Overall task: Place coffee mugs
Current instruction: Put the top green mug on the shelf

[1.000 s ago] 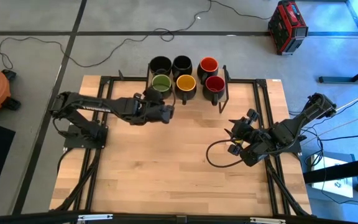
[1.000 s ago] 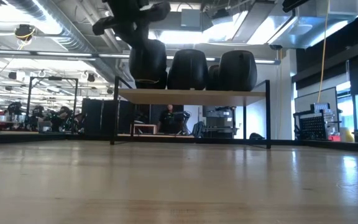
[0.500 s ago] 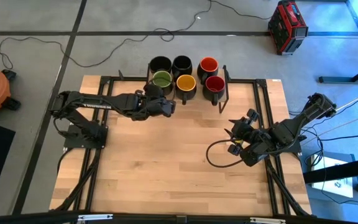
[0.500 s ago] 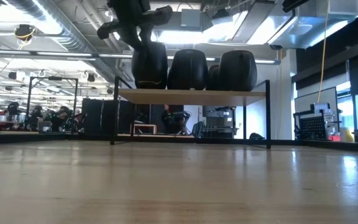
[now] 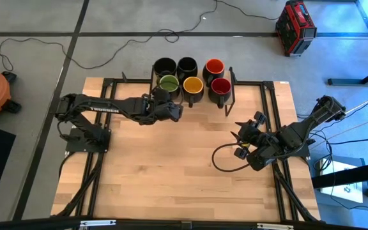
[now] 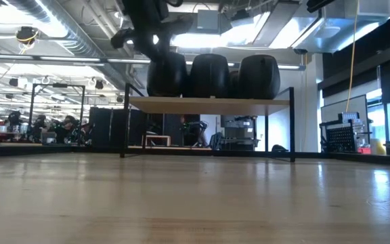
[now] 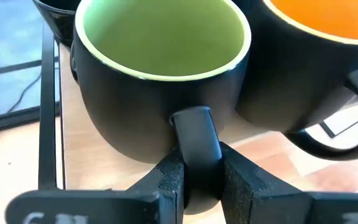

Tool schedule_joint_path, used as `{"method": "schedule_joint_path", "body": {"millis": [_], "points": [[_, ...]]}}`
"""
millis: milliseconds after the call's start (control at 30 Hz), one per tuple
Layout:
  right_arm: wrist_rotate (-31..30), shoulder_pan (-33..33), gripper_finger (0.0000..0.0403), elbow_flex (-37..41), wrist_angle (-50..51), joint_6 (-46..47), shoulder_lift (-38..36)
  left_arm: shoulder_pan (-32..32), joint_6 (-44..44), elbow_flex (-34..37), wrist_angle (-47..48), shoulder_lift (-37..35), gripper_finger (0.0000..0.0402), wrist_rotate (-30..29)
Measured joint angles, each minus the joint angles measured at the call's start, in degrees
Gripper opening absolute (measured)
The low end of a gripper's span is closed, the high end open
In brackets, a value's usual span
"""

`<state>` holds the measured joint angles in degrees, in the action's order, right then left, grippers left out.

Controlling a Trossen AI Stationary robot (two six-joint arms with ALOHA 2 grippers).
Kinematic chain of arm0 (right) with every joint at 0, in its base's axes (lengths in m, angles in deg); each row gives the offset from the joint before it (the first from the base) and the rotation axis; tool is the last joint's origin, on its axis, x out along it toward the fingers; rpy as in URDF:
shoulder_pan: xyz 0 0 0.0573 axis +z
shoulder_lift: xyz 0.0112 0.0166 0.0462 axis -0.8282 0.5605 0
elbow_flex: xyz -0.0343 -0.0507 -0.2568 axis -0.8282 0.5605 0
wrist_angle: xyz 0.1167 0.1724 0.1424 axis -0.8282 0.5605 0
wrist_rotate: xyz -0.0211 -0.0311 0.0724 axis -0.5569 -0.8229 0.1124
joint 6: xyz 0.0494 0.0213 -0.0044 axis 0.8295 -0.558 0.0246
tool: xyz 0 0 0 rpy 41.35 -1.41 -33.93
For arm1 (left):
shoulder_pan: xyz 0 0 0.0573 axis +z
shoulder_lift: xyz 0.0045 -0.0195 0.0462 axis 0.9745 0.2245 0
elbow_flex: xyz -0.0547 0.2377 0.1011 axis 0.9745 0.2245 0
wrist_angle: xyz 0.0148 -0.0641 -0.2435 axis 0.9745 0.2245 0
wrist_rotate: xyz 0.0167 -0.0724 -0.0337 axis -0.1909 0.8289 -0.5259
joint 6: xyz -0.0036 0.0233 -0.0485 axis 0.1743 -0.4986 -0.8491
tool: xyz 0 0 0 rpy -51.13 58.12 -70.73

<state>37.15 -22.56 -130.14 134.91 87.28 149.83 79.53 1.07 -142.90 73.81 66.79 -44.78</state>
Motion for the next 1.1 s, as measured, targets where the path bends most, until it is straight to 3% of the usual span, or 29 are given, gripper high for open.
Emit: {"method": "schedule_joint_path", "body": {"millis": [367,700,1100], "points": [[0.01,0.01,0.0174,0.00,-0.08,-0.02,0.00,0.08,-2.82,3.22,-2.92,-0.19,0.0074,0.23],[0.03,-0.01,0.0174,0.00,-0.60,-0.01,0.00,0.07,0.49,3.31,-3.66,-0.88,0.0083,0.57],[1.02,0.01,0.0174,0.00,-1.77,-0.35,0.00,-0.41,5.46,2.26,-3.20,-2.76,0.0166,2.49]]}}
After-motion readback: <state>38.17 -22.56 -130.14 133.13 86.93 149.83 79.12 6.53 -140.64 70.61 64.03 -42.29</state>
